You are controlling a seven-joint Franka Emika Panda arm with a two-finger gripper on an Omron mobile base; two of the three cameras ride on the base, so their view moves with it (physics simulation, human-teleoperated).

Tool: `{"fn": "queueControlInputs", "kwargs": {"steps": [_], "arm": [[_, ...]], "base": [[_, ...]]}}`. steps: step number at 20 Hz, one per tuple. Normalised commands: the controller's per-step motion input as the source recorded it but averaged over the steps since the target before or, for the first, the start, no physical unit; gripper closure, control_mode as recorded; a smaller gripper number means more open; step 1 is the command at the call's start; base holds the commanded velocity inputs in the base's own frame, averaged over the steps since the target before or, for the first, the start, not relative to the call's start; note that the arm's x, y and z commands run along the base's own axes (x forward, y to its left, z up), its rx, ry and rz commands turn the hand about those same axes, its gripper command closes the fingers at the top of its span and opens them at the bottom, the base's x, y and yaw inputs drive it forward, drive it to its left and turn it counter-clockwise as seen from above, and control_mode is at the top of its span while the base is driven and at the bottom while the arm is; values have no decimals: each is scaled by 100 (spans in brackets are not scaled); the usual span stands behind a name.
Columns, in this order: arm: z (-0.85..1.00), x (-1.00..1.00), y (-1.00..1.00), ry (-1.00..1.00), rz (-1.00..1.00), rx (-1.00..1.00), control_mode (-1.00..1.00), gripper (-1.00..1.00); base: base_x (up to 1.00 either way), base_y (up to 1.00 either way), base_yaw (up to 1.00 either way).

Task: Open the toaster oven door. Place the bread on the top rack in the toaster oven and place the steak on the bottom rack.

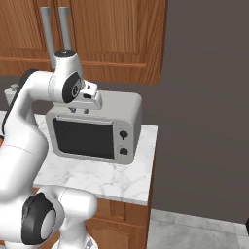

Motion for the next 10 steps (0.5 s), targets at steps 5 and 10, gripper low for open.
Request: {"fn": "queueControlInputs", "kwargs": {"steps": [5,10], "arm": [[0,0,0,0,0,0,100,-100],[0,0,0,0,0,0,100,-100]], "base": [[0,0,0],[0,3,0]]}}
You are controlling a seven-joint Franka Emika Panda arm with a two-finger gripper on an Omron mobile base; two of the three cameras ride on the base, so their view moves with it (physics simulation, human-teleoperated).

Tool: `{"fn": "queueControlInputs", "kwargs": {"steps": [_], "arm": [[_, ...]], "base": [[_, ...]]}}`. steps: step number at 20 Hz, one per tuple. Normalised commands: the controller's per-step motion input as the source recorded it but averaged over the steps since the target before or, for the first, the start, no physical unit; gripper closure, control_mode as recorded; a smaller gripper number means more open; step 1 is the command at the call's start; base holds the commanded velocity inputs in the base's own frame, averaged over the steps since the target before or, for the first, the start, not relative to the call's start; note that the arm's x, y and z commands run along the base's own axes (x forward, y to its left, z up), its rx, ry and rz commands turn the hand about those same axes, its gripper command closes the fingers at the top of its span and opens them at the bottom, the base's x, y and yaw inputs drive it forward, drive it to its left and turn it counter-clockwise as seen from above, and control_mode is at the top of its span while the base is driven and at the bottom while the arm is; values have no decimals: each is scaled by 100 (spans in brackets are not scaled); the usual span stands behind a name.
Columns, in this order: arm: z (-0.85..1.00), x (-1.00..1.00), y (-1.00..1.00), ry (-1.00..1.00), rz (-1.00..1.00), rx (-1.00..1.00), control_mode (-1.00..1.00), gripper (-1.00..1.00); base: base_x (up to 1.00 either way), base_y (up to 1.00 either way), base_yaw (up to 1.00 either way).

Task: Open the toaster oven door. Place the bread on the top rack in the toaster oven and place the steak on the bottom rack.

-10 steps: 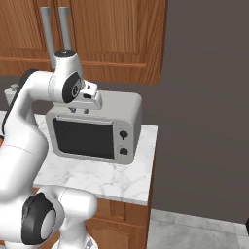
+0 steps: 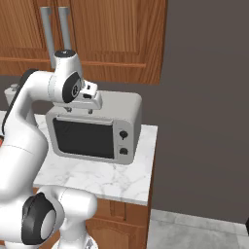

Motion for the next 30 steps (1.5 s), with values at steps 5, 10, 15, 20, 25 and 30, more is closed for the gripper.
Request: {"fn": "queueControlInputs", "kwargs": {"steps": [5,10,15,20,25,30], "arm": [[0,0,0,0,0,0,100,-100],[0,0,0,0,0,0,100,-100],[0,0,0,0,0,0,100,-100],[0,0,0,0,0,0,100,-100],[0,0,0,0,0,0,100,-100],[0,0,0,0,0,0,100,-100]], "base": [[0,50,-1],[-6,62,-3],[-1,44,-1],[0,47,-1],[0,14,0],[0,2,0]]}}
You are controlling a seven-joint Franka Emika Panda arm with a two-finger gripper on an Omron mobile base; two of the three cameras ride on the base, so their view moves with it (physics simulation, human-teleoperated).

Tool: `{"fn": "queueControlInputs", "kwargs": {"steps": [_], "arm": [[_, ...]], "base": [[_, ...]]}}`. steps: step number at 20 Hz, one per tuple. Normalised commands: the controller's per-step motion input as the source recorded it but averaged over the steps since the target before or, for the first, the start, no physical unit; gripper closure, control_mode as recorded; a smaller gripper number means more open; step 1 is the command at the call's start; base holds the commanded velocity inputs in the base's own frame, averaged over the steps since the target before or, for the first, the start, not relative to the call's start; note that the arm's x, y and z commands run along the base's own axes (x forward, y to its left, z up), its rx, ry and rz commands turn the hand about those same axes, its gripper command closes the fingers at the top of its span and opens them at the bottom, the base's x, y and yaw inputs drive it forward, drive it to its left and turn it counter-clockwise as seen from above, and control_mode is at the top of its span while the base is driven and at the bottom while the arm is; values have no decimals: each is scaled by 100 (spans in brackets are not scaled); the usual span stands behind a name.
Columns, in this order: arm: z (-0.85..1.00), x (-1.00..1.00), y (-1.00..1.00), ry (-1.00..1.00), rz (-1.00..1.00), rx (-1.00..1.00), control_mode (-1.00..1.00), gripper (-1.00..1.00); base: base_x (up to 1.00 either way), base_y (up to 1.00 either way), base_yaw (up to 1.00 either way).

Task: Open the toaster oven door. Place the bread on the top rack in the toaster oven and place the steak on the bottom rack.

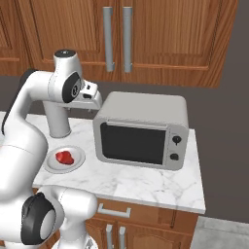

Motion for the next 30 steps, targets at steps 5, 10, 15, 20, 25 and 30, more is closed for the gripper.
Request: {"fn": "queueControlInputs", "kwargs": {"steps": [5,10,15,20,25,30], "arm": [[0,0,0,0,0,0,-100,-100],[-29,0,-16,-4,-13,12,-100,-100],[-39,0,-58,4,-25,29,-100,-100],[-19,9,-58,7,-33,37,-100,-100],[-8,4,-39,0,-31,42,-100,-100],[-17,1,-41,-8,-30,47,-100,-100]], "base": [[0,0,0],[0,0,0],[0,0,0],[0,0,0],[0,0,0],[0,0,0]]}}
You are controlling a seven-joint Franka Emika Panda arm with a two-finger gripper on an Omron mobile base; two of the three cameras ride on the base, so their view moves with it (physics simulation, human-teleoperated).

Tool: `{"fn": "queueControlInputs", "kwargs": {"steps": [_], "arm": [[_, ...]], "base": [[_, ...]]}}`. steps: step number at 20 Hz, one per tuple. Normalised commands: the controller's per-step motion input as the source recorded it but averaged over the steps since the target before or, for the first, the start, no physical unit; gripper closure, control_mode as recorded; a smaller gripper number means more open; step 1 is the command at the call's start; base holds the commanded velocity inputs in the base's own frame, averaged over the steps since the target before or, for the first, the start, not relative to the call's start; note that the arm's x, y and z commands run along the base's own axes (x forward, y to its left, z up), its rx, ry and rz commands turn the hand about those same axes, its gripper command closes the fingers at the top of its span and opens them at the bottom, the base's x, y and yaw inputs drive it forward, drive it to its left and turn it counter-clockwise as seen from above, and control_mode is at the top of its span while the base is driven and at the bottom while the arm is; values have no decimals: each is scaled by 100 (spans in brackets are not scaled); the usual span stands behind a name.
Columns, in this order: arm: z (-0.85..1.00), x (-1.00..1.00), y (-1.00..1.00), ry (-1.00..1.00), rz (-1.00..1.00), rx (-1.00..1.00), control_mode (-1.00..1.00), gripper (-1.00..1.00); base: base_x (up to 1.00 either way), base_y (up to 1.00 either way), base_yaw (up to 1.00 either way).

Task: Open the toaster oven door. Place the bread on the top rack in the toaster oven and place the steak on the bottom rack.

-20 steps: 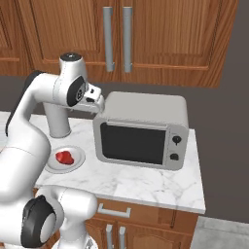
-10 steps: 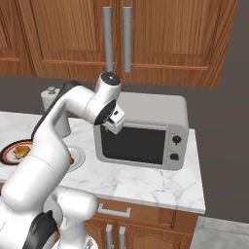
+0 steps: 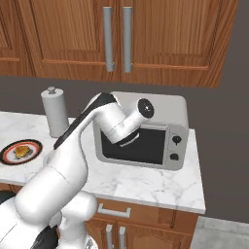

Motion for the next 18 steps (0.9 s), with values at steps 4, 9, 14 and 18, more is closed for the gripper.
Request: {"fn": "queueControlInputs", "kwargs": {"steps": [4,9,14,18], "arm": [[-29,9,-37,-13,-30,41,-100,-100],[-40,25,-8,-8,-21,31,-100,-100],[-13,37,0,0,-6,14,-100,-100],[0,51,0,0,-8,14,-100,-100]], "base": [[0,0,0],[0,0,0],[0,0,0],[0,0,0]]}}
